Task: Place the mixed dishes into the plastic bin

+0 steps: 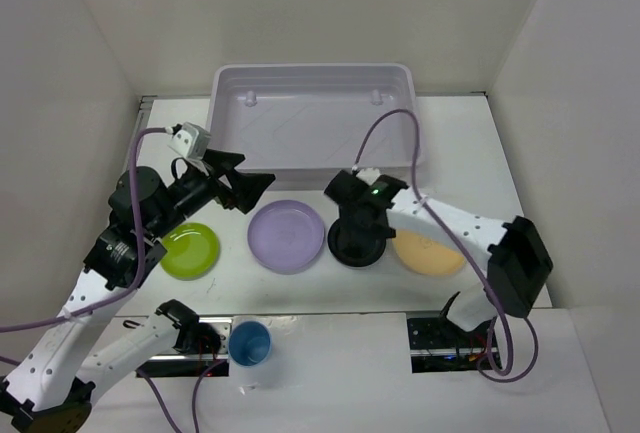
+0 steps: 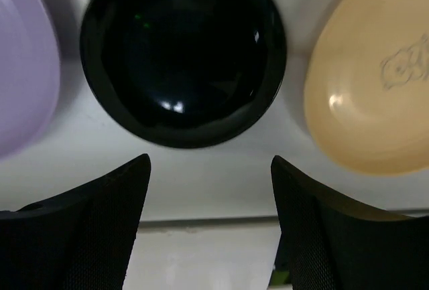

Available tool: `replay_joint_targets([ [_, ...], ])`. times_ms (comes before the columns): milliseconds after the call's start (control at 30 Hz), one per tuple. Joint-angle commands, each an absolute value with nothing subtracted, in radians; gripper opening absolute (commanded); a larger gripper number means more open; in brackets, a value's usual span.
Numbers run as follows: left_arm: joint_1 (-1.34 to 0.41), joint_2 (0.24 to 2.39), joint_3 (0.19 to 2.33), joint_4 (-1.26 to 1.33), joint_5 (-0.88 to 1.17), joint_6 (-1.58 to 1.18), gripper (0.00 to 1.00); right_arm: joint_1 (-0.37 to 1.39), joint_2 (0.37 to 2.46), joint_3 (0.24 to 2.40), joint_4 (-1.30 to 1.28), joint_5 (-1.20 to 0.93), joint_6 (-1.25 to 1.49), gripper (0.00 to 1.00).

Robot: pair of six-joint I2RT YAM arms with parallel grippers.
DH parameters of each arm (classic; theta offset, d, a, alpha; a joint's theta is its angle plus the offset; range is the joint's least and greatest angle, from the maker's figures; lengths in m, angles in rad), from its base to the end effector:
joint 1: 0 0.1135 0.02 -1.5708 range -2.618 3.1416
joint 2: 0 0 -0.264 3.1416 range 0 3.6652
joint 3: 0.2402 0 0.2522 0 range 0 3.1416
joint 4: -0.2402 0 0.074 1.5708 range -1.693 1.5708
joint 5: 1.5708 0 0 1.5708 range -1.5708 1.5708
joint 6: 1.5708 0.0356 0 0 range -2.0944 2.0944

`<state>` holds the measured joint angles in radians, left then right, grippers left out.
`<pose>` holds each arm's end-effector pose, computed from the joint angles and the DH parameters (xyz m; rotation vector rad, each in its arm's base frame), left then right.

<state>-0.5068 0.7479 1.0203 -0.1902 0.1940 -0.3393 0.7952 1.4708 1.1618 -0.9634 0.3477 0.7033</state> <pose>0.1320 -0.0811 0.4257 0.2905 1.5186 -0.8218 0.2025 0.1892 0.2561 -0.0526 2.6889 -0.0705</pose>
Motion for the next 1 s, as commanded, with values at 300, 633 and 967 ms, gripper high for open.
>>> replay_joint_targets([
  [300,-0.511,0.696,1.002,-0.178,0.195,-0.33,0.96,1.026,1.644,1.181,-1.284,0.571,1.123,0.7],
  [633,-0.511,0.696,1.002,-0.178,0.204,-0.33,0.96,1.008,1.677,1.152,-1.293,0.618,1.19,0.67],
  [967,-0.511,0.73,0.993,-0.147,0.233,-0.339,0.96,1.017,1.614,1.1,-1.279,0.678,1.433,0.67],
])
